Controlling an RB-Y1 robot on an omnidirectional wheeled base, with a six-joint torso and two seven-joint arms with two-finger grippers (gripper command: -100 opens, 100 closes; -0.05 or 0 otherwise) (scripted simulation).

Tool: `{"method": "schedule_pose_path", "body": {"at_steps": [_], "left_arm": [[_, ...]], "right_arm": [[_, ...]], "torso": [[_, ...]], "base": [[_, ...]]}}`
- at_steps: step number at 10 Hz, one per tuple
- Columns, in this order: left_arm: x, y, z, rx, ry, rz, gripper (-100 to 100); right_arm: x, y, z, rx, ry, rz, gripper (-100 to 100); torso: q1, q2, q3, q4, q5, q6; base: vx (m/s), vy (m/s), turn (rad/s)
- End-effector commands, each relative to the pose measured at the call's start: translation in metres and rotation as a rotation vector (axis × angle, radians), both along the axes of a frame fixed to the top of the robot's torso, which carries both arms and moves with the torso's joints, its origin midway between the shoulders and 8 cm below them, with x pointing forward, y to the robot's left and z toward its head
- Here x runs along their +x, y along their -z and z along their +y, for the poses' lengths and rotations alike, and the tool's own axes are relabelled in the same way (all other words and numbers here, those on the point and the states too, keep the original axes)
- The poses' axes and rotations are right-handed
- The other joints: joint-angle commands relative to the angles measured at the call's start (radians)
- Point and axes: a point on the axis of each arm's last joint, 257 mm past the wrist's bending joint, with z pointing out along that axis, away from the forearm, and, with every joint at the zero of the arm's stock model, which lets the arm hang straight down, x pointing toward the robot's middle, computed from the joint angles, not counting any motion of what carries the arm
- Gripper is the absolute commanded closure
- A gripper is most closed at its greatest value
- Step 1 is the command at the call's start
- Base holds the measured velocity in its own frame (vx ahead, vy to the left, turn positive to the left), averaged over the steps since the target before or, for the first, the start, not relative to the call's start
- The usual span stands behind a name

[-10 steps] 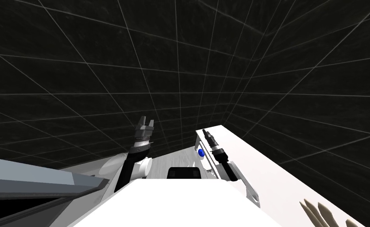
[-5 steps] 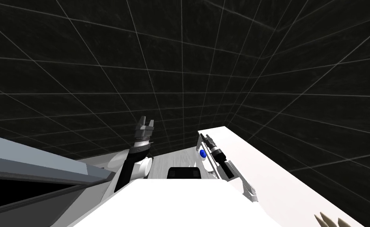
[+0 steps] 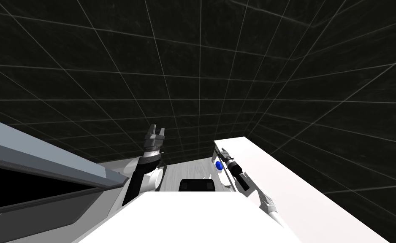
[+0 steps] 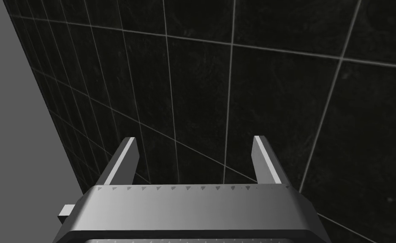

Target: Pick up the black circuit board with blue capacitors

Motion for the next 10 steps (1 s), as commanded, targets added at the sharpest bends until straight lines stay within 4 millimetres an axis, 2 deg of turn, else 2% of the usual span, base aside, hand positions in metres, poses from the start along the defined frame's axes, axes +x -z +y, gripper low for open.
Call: {"method": "schedule_pose_path", "body": {"at_steps": [1,3,8,10], "left_arm": [[0.0,0.0,0.0,0.0,0.0,0.0,0],[0.0,0.0,0.0,0.0,0.0,0.0,0],[0.0,0.0,0.0,0.0,0.0,0.0,0],[0.0,0.0,0.0,0.0,0.0,0.0,0]], "right_arm": [[-0.003,0.017,-0.008,-0.051,-0.001,0.028,-100],[-0.007,0.048,-0.027,-0.229,-0.035,0.077,-100],[-0.022,0.096,-0.066,-0.417,-0.054,0.171,-100],[-0.03,0.119,-0.096,-0.59,-0.09,0.216,-100]], "torso": [[0.0,0.0,0.0,0.0,0.0,0.0],[0.0,0.0,0.0,0.0,0.0,0.0],[0.0,0.0,0.0,0.0,0.0,0.0],[0.0,0.0,0.0,0.0,0.0,0.0]], "base": [[-0.006,0.011,0.058],[-0.008,0.017,0.127],[-0.006,0.011,0.068],[-0.005,0.017,0.109]]}}
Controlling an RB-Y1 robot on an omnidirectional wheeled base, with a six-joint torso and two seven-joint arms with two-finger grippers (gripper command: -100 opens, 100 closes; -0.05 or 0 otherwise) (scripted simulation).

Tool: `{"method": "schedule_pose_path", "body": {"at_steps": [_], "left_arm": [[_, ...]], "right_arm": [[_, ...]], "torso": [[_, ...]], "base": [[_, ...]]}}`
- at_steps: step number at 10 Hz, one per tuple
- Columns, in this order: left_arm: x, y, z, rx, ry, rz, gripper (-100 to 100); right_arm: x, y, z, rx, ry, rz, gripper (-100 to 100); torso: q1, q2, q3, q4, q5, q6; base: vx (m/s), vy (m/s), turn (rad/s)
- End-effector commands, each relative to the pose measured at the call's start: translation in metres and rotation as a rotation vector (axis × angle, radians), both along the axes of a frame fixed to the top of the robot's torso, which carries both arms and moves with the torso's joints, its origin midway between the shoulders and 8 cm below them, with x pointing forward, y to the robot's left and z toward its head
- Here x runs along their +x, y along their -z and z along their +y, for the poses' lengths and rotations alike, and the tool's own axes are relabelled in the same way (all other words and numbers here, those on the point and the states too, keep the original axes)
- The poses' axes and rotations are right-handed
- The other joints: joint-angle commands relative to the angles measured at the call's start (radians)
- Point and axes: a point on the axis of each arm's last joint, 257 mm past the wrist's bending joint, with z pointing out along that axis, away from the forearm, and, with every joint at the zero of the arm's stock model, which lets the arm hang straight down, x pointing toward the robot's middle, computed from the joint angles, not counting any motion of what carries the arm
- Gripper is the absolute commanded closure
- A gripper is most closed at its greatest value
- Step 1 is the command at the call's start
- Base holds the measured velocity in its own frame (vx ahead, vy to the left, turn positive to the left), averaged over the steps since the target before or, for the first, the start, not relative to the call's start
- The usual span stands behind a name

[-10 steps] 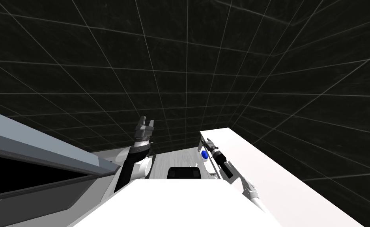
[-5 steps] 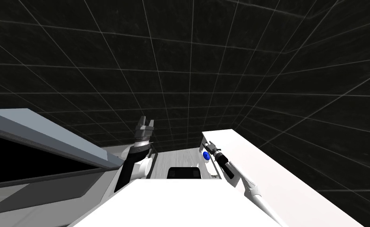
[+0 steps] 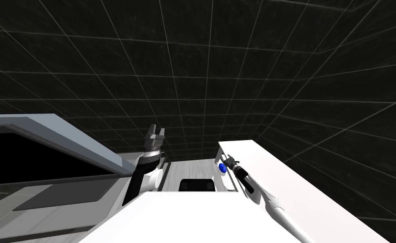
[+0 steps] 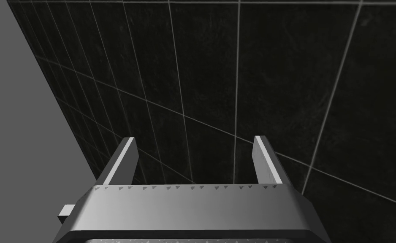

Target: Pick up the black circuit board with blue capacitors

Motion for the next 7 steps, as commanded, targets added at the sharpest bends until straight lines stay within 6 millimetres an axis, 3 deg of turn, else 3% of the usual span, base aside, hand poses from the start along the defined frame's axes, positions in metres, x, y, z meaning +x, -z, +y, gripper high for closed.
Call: {"method": "schedule_pose_path", "body": {"at_steps": [1,6,7], "left_arm": [[0.0,0.0,0.0,0.0,0.0,0.0,0],[0.0,0.0,0.0,0.0,0.0,0.0,0],[0.0,0.0,0.0,0.0,0.0,0.0,0]], "right_arm": [[-0.006,0.01,-0.015,-0.065,-0.003,0.033,-100],[-0.03,0.045,-0.093,-0.383,-0.068,0.15,-100],[-0.036,0.05,-0.1,-0.389,-0.059,0.168,-100]], "torso": [[0.0,0.0,0.0,0.0,0.0,0.0],[0.0,0.0,0.0,0.0,0.0,0.0],[0.0,0.0,0.0,0.0,0.0,0.0]], "base": [[-0.006,0.013,0.052],[-0.005,0.013,0.087],[-0.003,0.01,0.048]]}}
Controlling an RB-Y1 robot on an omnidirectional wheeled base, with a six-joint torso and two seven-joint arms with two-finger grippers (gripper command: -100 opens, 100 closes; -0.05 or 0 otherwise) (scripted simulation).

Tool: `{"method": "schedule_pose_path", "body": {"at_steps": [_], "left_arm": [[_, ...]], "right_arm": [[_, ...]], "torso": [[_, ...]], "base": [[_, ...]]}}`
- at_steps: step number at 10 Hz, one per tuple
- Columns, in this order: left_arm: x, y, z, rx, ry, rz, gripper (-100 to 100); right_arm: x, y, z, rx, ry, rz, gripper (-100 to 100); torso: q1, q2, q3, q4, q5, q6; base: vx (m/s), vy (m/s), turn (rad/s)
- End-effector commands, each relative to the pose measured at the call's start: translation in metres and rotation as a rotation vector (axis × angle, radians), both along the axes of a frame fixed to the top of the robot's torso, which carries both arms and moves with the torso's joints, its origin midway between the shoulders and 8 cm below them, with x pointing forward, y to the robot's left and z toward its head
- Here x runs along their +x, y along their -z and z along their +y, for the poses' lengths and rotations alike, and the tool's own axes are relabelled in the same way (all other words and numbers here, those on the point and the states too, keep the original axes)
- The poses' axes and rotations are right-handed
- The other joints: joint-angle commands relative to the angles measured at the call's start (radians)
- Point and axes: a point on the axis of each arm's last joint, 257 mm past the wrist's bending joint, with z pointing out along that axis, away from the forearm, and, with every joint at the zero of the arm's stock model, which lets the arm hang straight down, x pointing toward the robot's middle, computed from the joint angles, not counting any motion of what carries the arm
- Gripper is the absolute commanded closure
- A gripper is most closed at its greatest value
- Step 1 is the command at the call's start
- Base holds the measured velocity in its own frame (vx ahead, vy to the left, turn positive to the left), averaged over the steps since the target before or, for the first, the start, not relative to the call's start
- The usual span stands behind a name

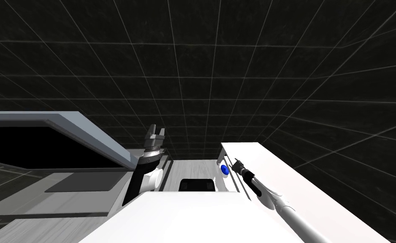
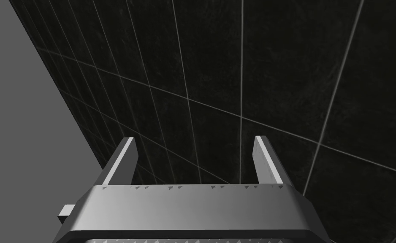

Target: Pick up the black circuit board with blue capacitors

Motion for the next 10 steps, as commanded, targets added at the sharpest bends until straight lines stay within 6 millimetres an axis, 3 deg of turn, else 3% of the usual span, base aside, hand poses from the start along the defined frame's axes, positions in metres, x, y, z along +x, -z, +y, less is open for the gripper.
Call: {"method": "schedule_pose_path", "body": {"at_steps": [1,3,4,6,7,10], "left_arm": [[0.0,0.0,0.0,0.0,0.0,0.0,0],[0.0,0.0,0.0,0.0,0.0,0.0,0],[0.0,0.0,0.0,0.0,0.0,0.0,0],[0.0,0.0,0.0,0.0,0.0,0.0,0],[0.0,0.0,0.0,0.0,0.0,0.0,0],[0.0,0.0,0.0,0.0,0.0,0.0,0]], "right_arm": [[-0.003,0.006,-0.007,-0.015,0.004,0.011,-100],[-0.013,0.012,-0.044,-0.149,-0.027,0.062,-100],[-0.018,0.015,-0.049,-0.154,-0.019,0.073,-100],[-0.029,0.018,-0.084,-0.271,-0.043,0.121,-100],[-0.031,0.019,-0.086,-0.273,-0.04,0.127,-100],[-0.047,0.018,-0.13,-0.407,-0.064,0.19,-100]], "torso": [[0.0,0.0,0.0,0.0,0.0,0.0],[0.0,0.0,0.0,0.0,0.0,0.0],[0.0,0.0,0.0,0.0,0.0,0.0],[0.0,0.0,0.0,0.0,0.0,0.0],[0.0,0.0,0.0,0.0,0.0,0.0],[0.0,0.0,0.0,0.0,0.0,0.0]], "base": [[0.0,0.0,0.0],[-0.005,0.011,0.087],[-0.004,0.008,0.042],[-0.004,0.012,0.07],[-0.002,0.008,0.026],[-0.002,0.009,0.066]]}}
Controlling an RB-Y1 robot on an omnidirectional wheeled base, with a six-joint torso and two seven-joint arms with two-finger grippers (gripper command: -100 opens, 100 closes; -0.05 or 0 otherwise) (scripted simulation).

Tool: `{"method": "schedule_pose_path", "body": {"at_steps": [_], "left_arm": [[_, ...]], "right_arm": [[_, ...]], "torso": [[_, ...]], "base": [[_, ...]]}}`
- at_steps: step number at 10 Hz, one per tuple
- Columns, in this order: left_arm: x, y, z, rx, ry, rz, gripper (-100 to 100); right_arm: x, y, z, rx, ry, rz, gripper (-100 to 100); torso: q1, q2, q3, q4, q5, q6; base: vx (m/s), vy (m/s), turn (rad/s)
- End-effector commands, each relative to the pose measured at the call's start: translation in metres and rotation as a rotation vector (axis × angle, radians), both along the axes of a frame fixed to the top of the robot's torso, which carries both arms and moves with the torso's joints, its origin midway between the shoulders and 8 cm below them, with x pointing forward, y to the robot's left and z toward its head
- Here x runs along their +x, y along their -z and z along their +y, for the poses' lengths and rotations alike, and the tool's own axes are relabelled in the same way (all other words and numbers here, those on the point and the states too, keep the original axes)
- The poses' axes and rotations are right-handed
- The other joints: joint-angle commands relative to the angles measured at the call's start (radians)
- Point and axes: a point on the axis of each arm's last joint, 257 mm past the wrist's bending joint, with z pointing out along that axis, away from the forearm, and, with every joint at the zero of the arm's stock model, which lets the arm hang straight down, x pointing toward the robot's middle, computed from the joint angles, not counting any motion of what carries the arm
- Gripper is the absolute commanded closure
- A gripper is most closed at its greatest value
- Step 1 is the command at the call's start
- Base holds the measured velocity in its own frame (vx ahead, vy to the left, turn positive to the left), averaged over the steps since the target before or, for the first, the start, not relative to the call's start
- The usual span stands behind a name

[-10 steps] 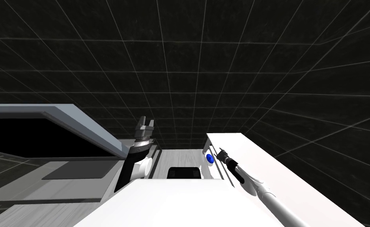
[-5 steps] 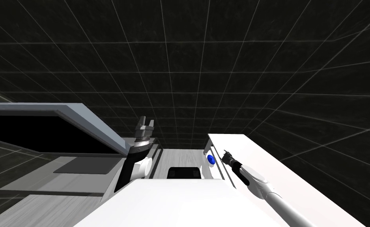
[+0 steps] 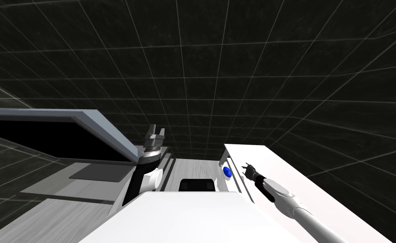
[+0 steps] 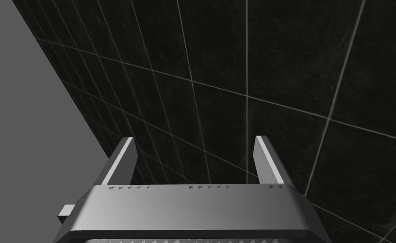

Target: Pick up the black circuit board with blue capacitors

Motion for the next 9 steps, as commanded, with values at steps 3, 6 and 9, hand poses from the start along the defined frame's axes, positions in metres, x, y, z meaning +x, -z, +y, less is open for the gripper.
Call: {"method": "schedule_pose_path", "body": {"at_steps": [3,6,9], "left_arm": [[0.0,0.0,0.0,0.0,0.0,0.0,0],[0.0,0.0,0.0,0.0,0.0,0.0,0],[0.0,0.0,0.0,0.0,0.0,0.0,0]], "right_arm": [[-0.006,-0.002,-0.028,-0.081,-0.015,0.04,-100],[-0.007,-0.002,-0.03,-0.087,-0.015,0.043,0],[-0.031,0.005,-0.045,-0.093,0.052,0.063,-100]], "torso": [[0.0,0.0,0.0,0.0,0.0,0.0],[0.0,0.0,0.0,0.0,0.0,0.0],[-0.002,0.002,0.001,0.0,-0.001,0.0]], "base": [[-0.002,0.005,0.023],[0.0,0.002,0.01],[-0.037,-0.022,0.218]]}}
